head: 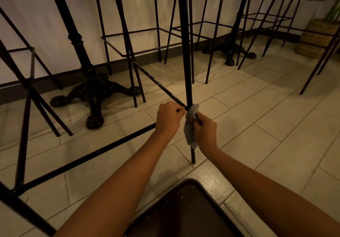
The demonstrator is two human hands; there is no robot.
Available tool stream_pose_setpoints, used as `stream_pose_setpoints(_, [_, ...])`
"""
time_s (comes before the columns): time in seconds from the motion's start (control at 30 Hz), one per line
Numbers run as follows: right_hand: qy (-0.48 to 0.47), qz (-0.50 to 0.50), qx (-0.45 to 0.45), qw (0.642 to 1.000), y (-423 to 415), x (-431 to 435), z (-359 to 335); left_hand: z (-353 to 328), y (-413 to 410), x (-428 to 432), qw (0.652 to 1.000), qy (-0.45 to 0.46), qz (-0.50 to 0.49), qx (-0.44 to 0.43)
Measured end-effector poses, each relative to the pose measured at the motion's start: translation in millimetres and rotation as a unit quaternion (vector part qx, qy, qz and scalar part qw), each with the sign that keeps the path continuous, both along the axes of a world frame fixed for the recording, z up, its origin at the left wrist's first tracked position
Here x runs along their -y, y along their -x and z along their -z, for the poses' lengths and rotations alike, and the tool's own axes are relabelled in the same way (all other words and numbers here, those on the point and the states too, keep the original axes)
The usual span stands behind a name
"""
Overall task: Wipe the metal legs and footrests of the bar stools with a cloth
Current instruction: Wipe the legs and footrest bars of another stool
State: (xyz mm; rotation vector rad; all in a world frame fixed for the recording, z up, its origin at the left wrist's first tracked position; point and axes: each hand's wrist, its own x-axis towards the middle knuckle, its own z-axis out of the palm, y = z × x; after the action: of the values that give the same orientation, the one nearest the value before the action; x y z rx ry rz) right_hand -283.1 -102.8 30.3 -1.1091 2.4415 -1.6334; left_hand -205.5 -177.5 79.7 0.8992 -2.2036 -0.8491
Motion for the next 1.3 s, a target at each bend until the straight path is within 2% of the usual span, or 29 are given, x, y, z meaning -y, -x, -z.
stream_pose_setpoints(0.1, [-0.007, -0.001, -0.017, 1.0, 0.2, 1.4, -0.4, -0.2, -0.6, -0.7, 1.0, 0.004, 0.0, 0.002])
stream_pose_setpoints(0.37, [0.055, 0.014, -0.016, 0.998, -7.7, 7.7, 0.1, 0.9, -0.5, 0.2, 1.0, 0.012, 0.004, 0.006])
stream_pose_setpoints(0.6, [0.009, 0.015, -0.004, 1.0, -4.8, 3.1, 8.3, 0.1, 0.8, -1.6, 1.0, 0.0, -0.007, 0.0])
stream_pose_setpoints(0.83, [0.068, 0.018, 0.002, 0.998, -14.1, 4.2, 4.4, -0.3, 0.1, -1.4, 1.0, 0.005, -0.006, 0.003])
stream_pose_setpoints(1.03, [0.045, 0.029, 0.01, 0.999, -9.9, 4.2, 11.4, 0.9, 0.2, -1.5, 1.0, 0.011, -0.008, -0.001])
stream_pose_setpoints(1.2, [-0.033, 0.022, 0.04, 0.998, 0.0, -0.4, 28.9, 0.6, 0.1, -2.7, 1.0, 0.015, -0.007, -0.011])
stream_pose_setpoints(1.3, [-0.016, 0.002, 0.017, 1.0, -0.5, -5.3, 30.4, 2.5, 0.0, -4.4, 1.0, 0.019, -0.011, -0.014])
